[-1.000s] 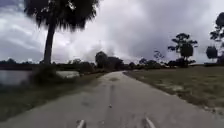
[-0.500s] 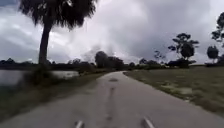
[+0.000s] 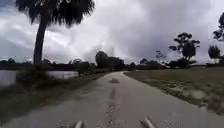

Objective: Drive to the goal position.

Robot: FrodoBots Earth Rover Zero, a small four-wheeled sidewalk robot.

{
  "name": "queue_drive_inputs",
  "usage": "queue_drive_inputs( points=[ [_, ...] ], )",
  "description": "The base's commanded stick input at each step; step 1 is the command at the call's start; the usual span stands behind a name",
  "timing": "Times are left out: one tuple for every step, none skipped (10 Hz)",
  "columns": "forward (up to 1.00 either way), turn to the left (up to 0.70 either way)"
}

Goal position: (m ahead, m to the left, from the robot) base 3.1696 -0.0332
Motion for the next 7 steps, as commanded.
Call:
queue_drive_inputs(
  points=[
    [0.70,0.17],
    [0.70,0.35],
    [0.70,0.35],
    [0.70,0.35],
    [0.70,0.20],
    [0.70,0.03],
    [0.70,0.00]
  ],
)
